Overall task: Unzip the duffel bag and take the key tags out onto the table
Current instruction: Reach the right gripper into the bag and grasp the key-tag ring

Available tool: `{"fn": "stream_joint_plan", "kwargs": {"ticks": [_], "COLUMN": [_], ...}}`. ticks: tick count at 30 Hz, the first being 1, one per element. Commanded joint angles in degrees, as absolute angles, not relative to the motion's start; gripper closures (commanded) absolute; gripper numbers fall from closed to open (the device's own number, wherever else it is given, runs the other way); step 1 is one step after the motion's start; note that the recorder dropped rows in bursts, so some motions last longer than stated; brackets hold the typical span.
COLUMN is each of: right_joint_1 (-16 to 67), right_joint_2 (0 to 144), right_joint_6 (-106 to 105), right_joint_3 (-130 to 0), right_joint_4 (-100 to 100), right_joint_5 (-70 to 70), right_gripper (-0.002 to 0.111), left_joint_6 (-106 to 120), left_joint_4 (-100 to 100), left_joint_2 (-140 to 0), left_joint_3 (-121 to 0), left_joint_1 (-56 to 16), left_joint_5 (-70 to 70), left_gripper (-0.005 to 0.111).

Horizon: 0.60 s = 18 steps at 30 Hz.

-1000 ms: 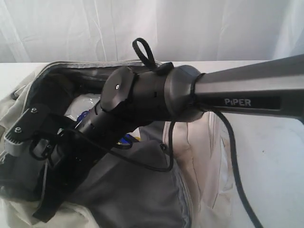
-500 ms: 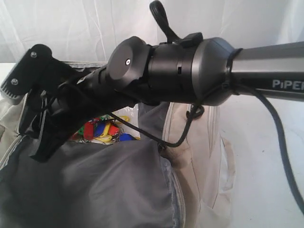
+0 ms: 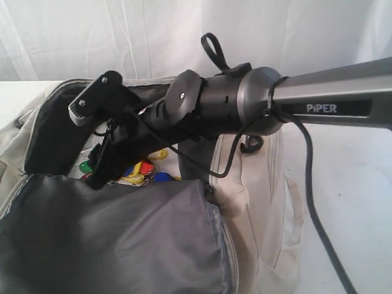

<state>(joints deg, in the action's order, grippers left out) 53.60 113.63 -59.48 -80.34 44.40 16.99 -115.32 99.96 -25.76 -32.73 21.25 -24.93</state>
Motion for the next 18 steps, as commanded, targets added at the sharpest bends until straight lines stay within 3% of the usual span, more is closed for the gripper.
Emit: {"fn": "stream_joint_plan", "kwargs": {"ticks": [1,8,18], "right_joint_1": [53.27,53.27,53.17], "right_joint_2": [116.57,118.67,118.48], "right_joint_6": [-58.15,-58.15,-56.44], "right_joint_3": [-80.56,-80.56,-80.56], "right_joint_4": [42.36,40.06,38.47], "right_joint_5": [19.2,21.04,14.42], "right_gripper": [0.048,0.053,0.104], "left_joint_6": [-113.24,-113.31,-113.08], "left_joint_4": [99.95,99.95,99.95], "left_joint_2": [-24.73,-24.73,-24.73], "left_joint_3": [-32.52,-32.52,-32.42], "left_joint_1": [21.32,20.84,19.86], "left_joint_5": [-25.12,-27.16,-30.54], "left_gripper": [0.096,0.096,0.096]}}
